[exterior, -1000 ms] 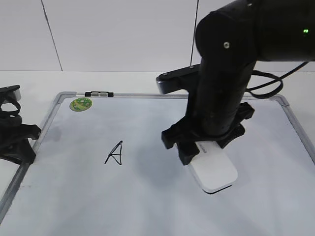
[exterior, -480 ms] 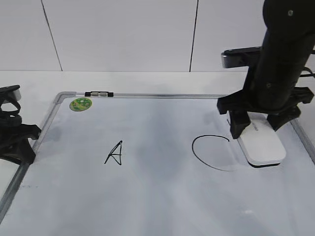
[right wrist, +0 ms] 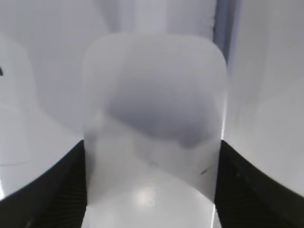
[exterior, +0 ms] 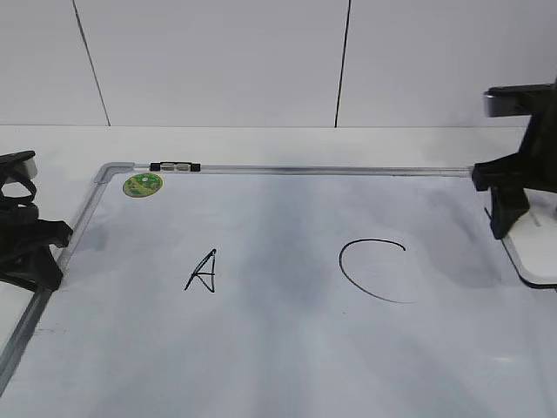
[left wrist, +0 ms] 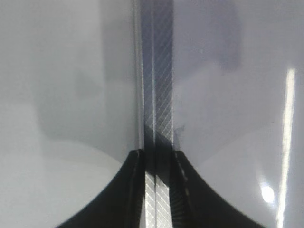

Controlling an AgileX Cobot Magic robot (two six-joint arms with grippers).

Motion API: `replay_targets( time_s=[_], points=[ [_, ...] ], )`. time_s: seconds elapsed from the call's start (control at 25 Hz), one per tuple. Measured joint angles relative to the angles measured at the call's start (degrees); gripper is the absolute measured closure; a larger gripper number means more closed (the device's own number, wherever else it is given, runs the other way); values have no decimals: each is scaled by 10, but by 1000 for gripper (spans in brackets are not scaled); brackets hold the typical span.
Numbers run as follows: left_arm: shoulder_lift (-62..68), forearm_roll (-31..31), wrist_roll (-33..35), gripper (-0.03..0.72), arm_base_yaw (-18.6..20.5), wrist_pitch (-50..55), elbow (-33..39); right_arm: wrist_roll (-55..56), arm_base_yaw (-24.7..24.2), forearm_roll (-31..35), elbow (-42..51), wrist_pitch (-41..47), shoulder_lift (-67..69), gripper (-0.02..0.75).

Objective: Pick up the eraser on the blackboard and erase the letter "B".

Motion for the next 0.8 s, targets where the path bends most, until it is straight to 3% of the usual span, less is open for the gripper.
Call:
replay_targets(
  time_s=[0.2,0.8],
  points=[
    [0,1,0,582,0,0,0,-34,-42,1,25,-16,0,197],
    [0,1,0,582,0,-1,0,-40,-43,-2,29,-66,54,197]
  ],
)
